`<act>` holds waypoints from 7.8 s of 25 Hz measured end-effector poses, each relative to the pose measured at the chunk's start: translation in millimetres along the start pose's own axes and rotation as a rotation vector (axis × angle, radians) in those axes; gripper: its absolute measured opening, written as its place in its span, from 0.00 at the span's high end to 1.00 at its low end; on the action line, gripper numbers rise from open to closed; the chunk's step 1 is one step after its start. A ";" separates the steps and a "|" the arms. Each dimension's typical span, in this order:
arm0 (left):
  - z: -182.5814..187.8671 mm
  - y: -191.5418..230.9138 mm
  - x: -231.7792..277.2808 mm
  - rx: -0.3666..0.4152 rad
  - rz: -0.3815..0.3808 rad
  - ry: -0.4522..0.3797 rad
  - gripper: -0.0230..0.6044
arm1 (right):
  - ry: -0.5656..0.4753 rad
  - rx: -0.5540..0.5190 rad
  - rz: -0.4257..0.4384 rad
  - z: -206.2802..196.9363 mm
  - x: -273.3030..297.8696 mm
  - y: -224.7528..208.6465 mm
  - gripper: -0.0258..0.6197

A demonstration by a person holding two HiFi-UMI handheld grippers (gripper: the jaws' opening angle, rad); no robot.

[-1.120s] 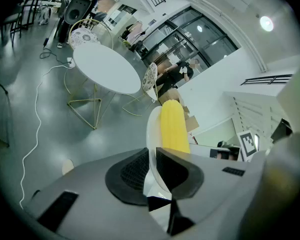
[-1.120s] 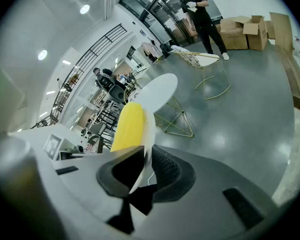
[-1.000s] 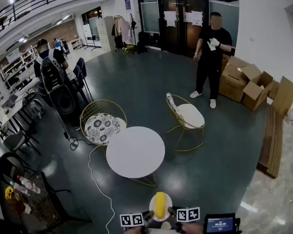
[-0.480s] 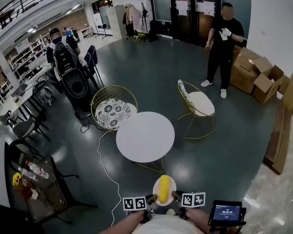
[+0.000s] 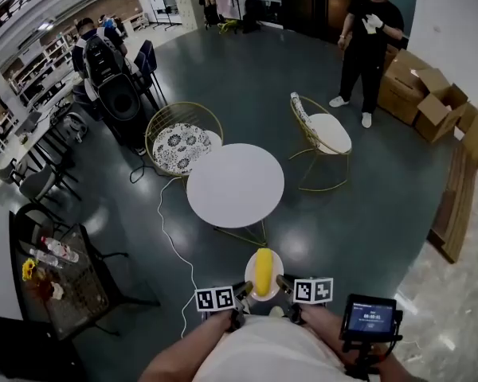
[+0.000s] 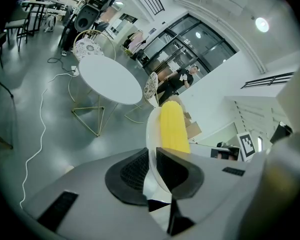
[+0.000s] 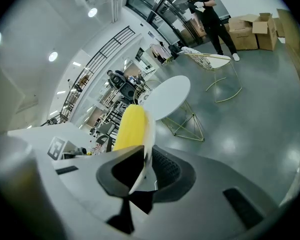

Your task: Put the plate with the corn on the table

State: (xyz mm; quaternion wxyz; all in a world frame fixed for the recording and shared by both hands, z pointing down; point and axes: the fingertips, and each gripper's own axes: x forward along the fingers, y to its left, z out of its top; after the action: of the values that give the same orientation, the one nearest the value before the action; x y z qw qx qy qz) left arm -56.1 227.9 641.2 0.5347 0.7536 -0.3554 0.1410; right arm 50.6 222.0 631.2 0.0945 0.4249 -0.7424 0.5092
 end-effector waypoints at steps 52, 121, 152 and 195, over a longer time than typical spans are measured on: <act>-9.8 -8.7 -12.3 -0.047 0.053 -0.065 0.88 | 0.058 -0.027 0.073 -3.2 -6.6 11.3 0.87; 223.4 93.5 29.8 -0.175 0.017 -0.148 0.88 | 0.118 -0.097 0.062 187.8 182.5 38.8 0.87; 359.3 130.2 142.8 -0.268 0.114 -0.211 0.88 | 0.278 -0.144 0.149 332.0 291.9 -35.5 0.87; 416.0 233.9 239.1 -0.368 0.274 -0.259 0.88 | 0.371 -0.245 0.134 382.2 433.0 -109.7 0.87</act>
State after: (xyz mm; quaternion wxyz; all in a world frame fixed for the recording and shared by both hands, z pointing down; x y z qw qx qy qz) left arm -117.1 -282.2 786.3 0.5888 0.6004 -0.5391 0.0474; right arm -26.8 -342.3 776.3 0.2463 0.2588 -0.7953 0.4897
